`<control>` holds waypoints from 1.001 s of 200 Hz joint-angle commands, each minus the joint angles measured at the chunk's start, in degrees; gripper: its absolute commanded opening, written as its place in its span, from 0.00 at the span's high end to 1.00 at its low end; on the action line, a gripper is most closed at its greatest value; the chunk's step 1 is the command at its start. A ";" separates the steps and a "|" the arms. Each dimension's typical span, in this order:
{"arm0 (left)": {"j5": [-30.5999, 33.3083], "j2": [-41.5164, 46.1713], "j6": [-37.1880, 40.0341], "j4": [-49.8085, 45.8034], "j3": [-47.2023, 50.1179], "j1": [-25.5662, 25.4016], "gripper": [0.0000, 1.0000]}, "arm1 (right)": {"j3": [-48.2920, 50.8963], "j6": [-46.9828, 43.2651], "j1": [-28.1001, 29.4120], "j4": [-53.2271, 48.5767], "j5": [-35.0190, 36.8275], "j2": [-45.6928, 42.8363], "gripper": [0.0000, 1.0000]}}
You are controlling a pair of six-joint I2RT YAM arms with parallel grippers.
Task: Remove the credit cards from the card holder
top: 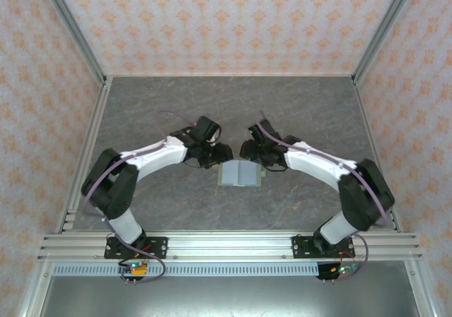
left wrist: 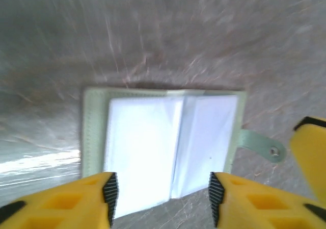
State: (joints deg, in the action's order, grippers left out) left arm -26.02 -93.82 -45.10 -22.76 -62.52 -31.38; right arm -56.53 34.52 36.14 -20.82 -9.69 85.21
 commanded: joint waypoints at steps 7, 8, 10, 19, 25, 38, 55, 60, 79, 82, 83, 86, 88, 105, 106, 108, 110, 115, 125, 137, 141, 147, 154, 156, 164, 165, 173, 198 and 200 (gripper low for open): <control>10.14 8.55 7.61 -12.77 -2.86 7.24 0.32 | -1.99 -4.68 -0.76 -3.09 12.92 -7.96 0.30; 10.52 8.78 7.77 -13.02 -2.86 7.53 0.31 | -1.95 -4.75 -0.79 -3.09 13.37 -8.09 0.29; 11.42 9.48 7.95 -13.69 -2.87 8.08 0.30 | -1.84 -4.91 -0.76 -3.04 14.24 -8.62 0.28; 14.06 12.02 9.17 -15.21 -2.55 11.22 0.24 | -1.16 -5.98 -1.04 -2.75 18.23 -10.61 0.24; 15.08 13.73 9.91 -15.64 -2.16 13.18 0.21 | -0.66 -6.74 -1.28 -2.65 20.83 -11.81 0.21; 18.47 17.12 10.87 -16.12 -1.24 16.53 0.14 | 0.17 -8.16 -1.94 -2.74 26.87 -14.01 0.10; 24.48 20.83 11.21 -15.35 0.73 19.57 0.06 | 1.47 -10.01 -3.28 -2.19 33.44 -16.70 0.00; 25.51 21.85 11.31 -13.96 1.94 20.41 0.03 | 2.04 -10.53 -3.82 -1.93 34.91 -17.02 0.01; 28.67 24.50 11.44 -10.36 5.75 24.07 0.00 | 3.64 -11.67 -6.24 -1.22 39.96 -19.82 0.01; 29.21 24.68 11.58 -9.89 6.29 24.56 0.00 | 3.89 -11.86 -6.71 -1.23 40.88 -20.03 0.00; 29.37 24.80 11.60 -9.73 6.46 24.72 0.00 | 3.98 -11.85 -6.83 -1.15 41.15 -20.10 0.00; 29.83 25.06 11.65 -9.28 7.01 25.24 0.00 | 4.24 -11.99 -7.25 -0.99 41.96 -20.21 0.01; 30.16 25.15 11.73 -9.07 7.38 25.60 0.00 | 4.46 -12.08 -7.54 -0.83 42.61 -20.35 0.00; 33.55 26.03 12.86 -6.16 10.07 28.06 0.00 | 6.35 -12.63 -10.23 0.54 47.34 -20.67 0.00; 33.74 26.09 12.94 -5.89 10.32 28.13 0.00 | 6.48 -12.63 -10.44 0.62 47.63 -20.64 0.00; 34.17 26.17 13.13 -5.47 10.62 28.35 0.00 | 6.69 -12.75 -10.78 0.72 48.18 -20.62 0.00; 34.63 26.22 13.34 -4.99 10.94 28.55 0.00 | 6.94 -12.82 -11.06 0.90 48.78 -20.61 0.00; 35.61 26.40 14.04 -3.76 11.91 28.94 0.00 | 7.61 -12.89 -11.88 1.36 50.14 -20.61 0.00; 38.12 26.79 16.53 -0.67 13.79 29.34 0.00 | 9.03 -13.11 -14.03 2.89 51.46 -20.61 0.00; 39.87 26.83 18.46 1.63 15.30 29.87 0.00 | 11.56 -14.80 -16.54 6.40 51.28 -20.76 0.00; 39.84 26.70 19.60 2.26 15.60 29.97 0.00 | 12.74 -16.21 -17.16 8.49 51.29 -20.78 0.00; 40.24 26.44 21.33 3.09 15.96 30.05 0.00 | 14.52 -18.57 -18.16 11.87 50.66 -20.91 0.00; 40.88 26.11 23.25 4.41 16.43 30.06 0.00 | 17.00 -21.70 -19.13 16.21 49.27 -20.81 0.00; 41.12 26.00 23.84 4.91 16.66 30.06 0.00 | 17.69 -22.51 -19.41 17.27 48.94 -20.83 0.00; 42.48 25.88 25.50 7.71 17.95 30.06 0.00 | 20.52 -25.57 -20.36 22.80 47.55 -20.58 0.00; 42.64 25.88 25.68 8.25 18.18 30.06 0.00 | 20.95 -25.96 -20.47 23.52 47.39 -20.50 0.00; 43.52 26.20 27.51 12.34 20.35 30.06 0.00 | 23.90 -28.37 -21.41 29.25 46.30 -20.07 0.00; 44.70 28.60 31.43 25.49 28.07 30.08 0.00 | 28.07 -32.46 -24.42 38.61 42.19 -16.34 0.00; 44.67 28.78 31.75 26.41 28.62 30.06 0.00 | 28.17 -32.69 -24.62 39.00 41.77 -15.92 0.00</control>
State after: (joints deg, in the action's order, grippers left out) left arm 13.89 -67.66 -20.21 -11.05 -39.55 -1.76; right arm -30.46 9.15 13.74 3.92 35.18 66.22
